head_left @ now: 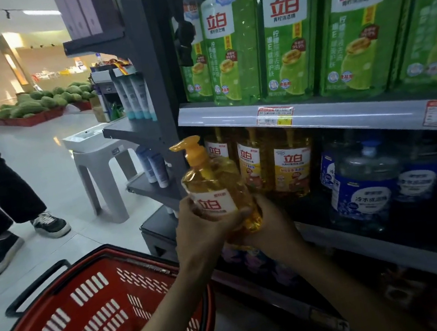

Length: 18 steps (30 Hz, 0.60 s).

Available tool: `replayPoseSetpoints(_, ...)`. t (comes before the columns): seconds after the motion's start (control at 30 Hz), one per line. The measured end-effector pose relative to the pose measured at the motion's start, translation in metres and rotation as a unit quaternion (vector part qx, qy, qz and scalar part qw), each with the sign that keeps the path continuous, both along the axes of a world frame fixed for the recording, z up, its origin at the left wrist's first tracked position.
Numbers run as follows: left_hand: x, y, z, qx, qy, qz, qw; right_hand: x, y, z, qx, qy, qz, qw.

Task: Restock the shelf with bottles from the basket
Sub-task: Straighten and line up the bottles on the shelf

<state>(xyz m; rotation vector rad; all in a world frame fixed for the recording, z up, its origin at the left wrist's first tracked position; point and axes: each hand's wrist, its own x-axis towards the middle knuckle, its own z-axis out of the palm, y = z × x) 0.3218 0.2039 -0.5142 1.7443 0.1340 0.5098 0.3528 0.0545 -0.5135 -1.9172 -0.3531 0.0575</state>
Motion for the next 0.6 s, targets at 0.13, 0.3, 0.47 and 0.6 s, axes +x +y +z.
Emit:
replayPoseSetpoints(0.13,-0.022,0.009,0.006,-0.055,0.034,-0.041,0.997,-0.012,-0.017,-0.009,0.096,0.103,0.055,0.989)
replayPoseSetpoints(0.3,-0.034,0.018,0.002,-0.125,0.106,-0.131,0.978,-0.022,-0.029,-0.008,0.092,0.165,0.138,0.972)
replayPoseSetpoints(0.47,-0.030,0.018,-0.008,-0.197,0.133,-0.143,0.961,-0.020,-0.027,-0.005,0.049,0.186,0.167,0.967)
replayPoseSetpoints(0.6,-0.020,0.015,-0.015,-0.222,0.149,-0.112,0.957,-0.004,-0.024,-0.002,0.111,0.257,0.145,0.949)
